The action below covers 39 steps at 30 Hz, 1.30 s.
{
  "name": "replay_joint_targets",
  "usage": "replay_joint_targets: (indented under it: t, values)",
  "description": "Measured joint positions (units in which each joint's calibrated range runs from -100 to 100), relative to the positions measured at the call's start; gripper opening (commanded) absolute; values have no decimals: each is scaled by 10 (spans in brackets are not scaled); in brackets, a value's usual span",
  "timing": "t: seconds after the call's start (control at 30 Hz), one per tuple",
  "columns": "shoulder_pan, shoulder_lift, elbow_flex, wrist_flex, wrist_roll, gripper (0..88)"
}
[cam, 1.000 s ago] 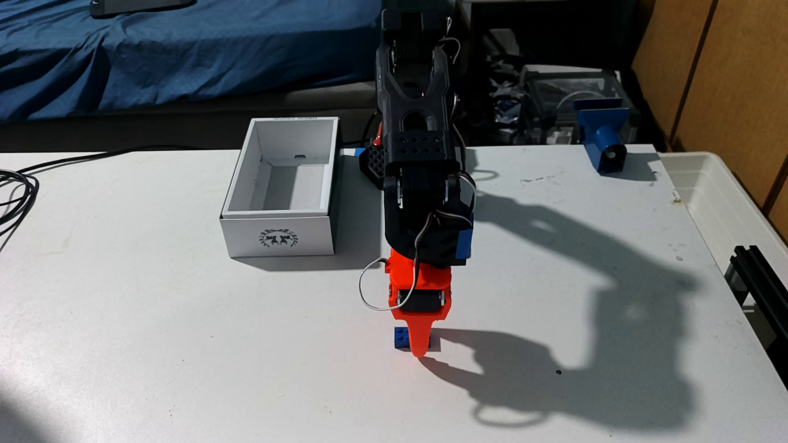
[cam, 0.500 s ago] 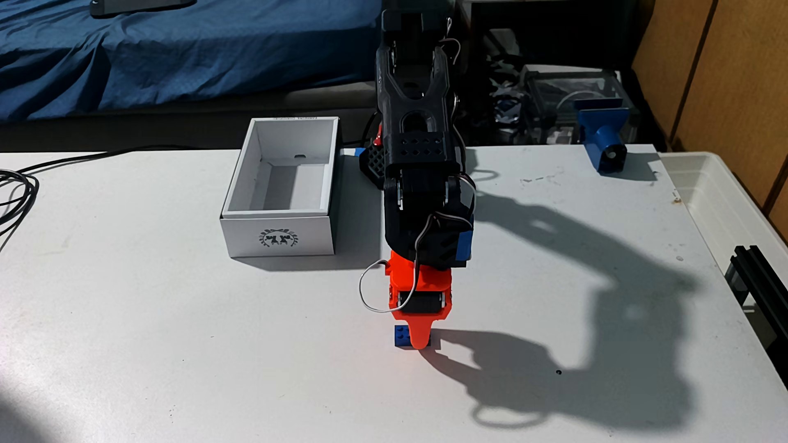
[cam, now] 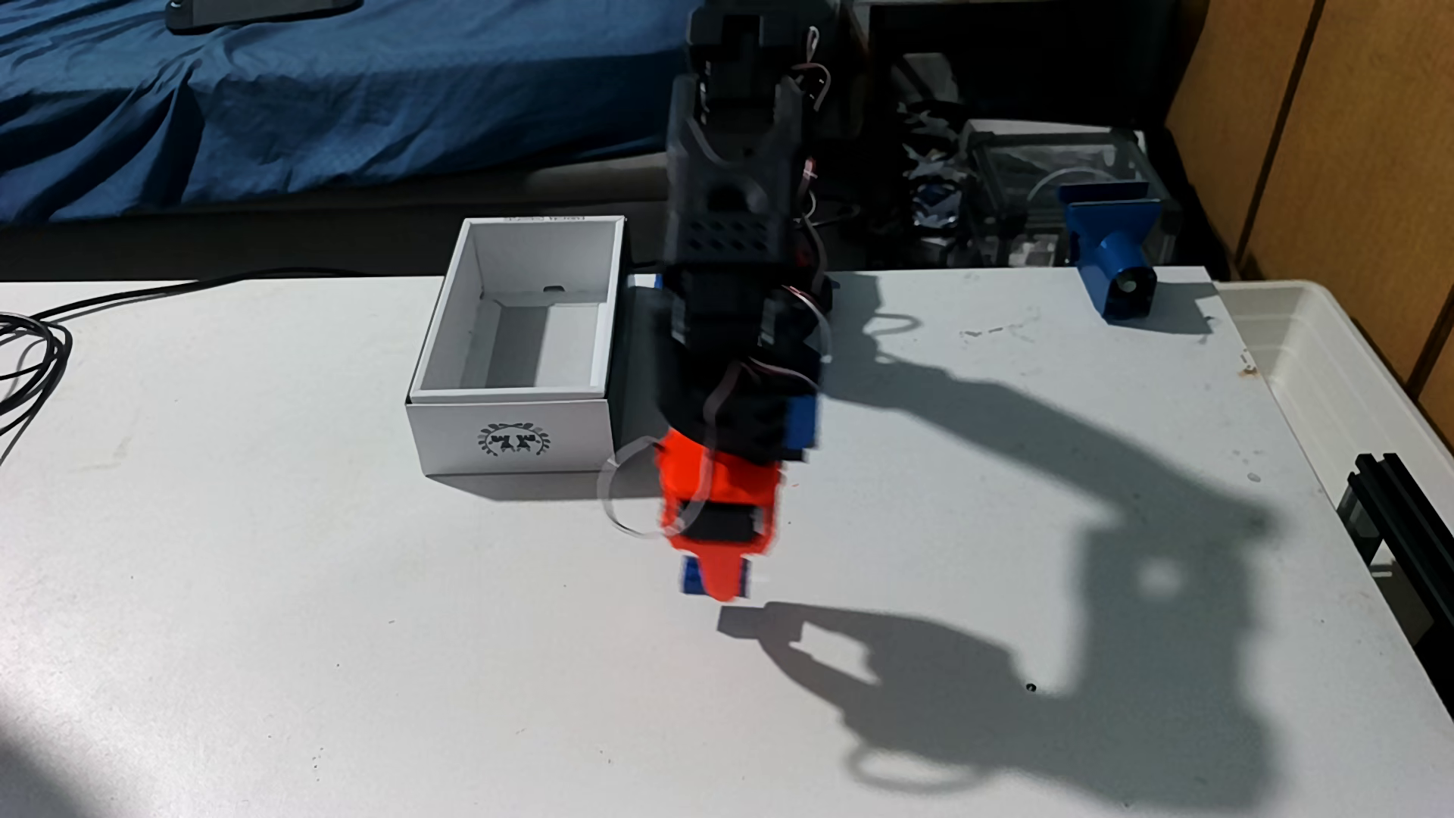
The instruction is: Grab the blue brick and place in box
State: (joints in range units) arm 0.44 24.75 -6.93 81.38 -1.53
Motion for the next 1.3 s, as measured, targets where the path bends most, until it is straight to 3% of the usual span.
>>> replay_joint_targets:
  t: [0.67, 1.3]
  values:
    - [198, -181, 0, 153, 117, 10]
    - [354, -280, 100, 167, 223, 16]
